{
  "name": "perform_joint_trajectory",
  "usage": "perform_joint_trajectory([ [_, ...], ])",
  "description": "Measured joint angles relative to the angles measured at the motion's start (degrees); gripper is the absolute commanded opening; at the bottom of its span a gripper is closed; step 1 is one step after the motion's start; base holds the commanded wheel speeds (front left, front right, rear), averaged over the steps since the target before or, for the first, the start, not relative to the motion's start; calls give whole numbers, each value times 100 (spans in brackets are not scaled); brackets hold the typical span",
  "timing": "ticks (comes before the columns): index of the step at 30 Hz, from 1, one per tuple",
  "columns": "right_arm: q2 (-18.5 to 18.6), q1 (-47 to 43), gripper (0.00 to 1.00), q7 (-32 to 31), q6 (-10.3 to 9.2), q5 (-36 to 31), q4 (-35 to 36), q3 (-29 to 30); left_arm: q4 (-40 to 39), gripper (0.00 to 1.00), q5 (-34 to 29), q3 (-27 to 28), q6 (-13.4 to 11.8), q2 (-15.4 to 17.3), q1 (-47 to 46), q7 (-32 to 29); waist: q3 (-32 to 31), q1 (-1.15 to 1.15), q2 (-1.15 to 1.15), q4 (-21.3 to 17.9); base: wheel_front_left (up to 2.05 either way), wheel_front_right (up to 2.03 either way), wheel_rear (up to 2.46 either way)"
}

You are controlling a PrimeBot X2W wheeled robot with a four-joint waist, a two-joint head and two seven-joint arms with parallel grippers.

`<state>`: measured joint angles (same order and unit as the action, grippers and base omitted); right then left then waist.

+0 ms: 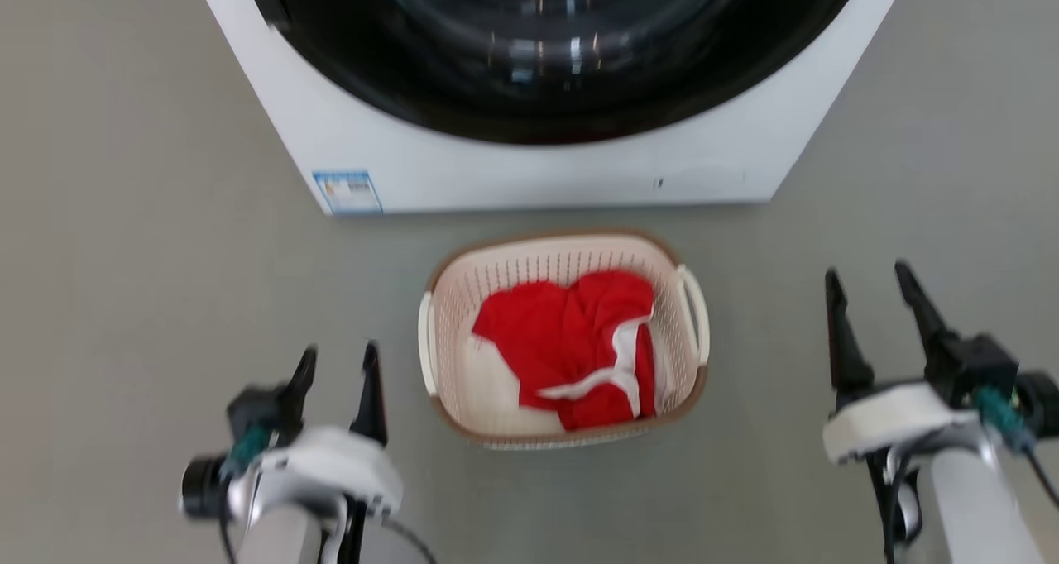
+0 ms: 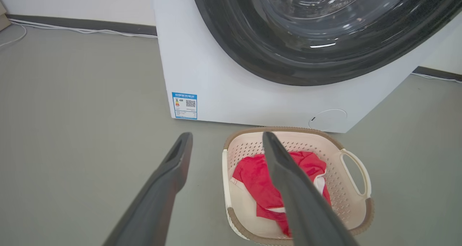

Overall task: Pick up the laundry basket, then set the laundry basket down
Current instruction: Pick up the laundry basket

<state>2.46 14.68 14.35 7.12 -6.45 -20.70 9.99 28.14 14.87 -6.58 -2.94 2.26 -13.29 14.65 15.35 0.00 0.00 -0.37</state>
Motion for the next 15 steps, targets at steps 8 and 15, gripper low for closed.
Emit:
perform_joint_trajectory([
  [8,47,1074,100,2,1,-372,-756,135,1312,100,288,-571,53,-27,-1498,-141,965,0,0,97,0,0,0],
  [15,66,1876,100,3,1,-728,-1696,296,2141,100,701,-1001,93,-43,-2557,-169,1785,0,0,221,0,0,0],
])
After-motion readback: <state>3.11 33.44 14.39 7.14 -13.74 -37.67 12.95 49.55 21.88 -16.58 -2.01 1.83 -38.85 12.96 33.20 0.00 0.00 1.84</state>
